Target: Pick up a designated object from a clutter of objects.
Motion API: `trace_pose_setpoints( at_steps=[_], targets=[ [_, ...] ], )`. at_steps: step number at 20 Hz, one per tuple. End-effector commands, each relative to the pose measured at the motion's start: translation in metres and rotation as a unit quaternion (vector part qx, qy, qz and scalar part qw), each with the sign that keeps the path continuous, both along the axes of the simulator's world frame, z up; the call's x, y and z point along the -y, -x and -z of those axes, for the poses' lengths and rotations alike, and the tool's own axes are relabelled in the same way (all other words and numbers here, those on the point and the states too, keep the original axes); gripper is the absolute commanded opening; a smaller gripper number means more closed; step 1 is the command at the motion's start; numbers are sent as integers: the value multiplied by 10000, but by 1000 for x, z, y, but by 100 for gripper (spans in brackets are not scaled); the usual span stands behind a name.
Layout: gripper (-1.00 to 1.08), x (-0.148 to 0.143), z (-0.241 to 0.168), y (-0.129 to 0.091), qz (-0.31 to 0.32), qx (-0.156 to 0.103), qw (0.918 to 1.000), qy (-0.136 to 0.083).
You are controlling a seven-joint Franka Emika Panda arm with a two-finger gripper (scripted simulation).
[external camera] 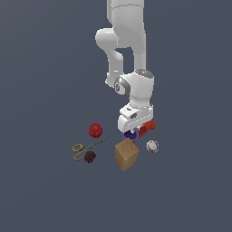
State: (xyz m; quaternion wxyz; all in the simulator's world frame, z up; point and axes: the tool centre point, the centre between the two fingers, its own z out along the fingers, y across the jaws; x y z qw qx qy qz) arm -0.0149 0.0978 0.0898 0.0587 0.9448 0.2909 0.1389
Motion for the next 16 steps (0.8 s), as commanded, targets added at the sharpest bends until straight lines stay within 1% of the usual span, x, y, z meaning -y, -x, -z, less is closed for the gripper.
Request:
trace_pose_setpoints(
  at_steps=[1, 8, 16],
  targets=[
    [-100, -3, -11, 4, -2, 11, 10000, 0],
    [-100, -13, -51, 23, -10, 9, 10000, 11],
    [-100, -27, -106, 48, -17, 2, 10000, 4]
  ],
)
